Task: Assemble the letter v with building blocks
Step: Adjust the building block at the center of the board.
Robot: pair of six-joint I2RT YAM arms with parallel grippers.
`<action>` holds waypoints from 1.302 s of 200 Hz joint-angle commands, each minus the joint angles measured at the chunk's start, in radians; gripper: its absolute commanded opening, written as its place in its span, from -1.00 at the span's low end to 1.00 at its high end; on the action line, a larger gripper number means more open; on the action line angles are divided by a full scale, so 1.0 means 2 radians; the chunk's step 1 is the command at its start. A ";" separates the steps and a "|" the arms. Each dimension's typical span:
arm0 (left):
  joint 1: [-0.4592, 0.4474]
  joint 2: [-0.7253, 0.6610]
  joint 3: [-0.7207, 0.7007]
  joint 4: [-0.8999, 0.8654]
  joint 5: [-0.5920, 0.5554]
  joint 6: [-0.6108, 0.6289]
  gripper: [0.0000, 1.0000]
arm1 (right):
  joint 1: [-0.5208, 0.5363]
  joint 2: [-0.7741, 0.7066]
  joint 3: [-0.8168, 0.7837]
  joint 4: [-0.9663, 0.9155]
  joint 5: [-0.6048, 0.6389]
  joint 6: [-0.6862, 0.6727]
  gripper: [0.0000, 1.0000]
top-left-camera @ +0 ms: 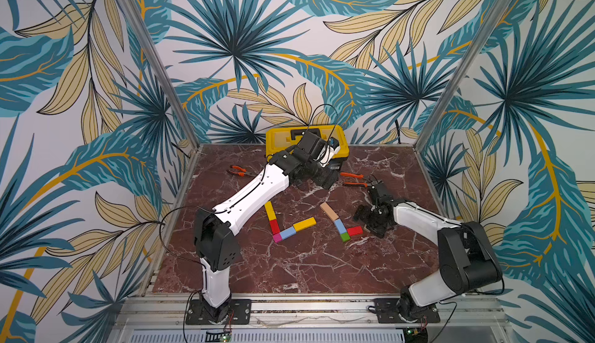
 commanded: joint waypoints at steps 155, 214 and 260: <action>0.004 -0.012 -0.003 0.004 0.002 0.004 0.89 | 0.002 0.016 0.039 -0.016 -0.011 -0.033 0.81; 0.007 -0.012 -0.002 0.004 0.003 0.004 0.89 | -0.011 -0.015 0.079 -0.071 0.034 -0.076 0.84; 0.011 -0.017 -0.005 0.004 0.003 0.004 0.89 | -0.054 0.031 0.140 -0.088 0.032 -0.110 0.85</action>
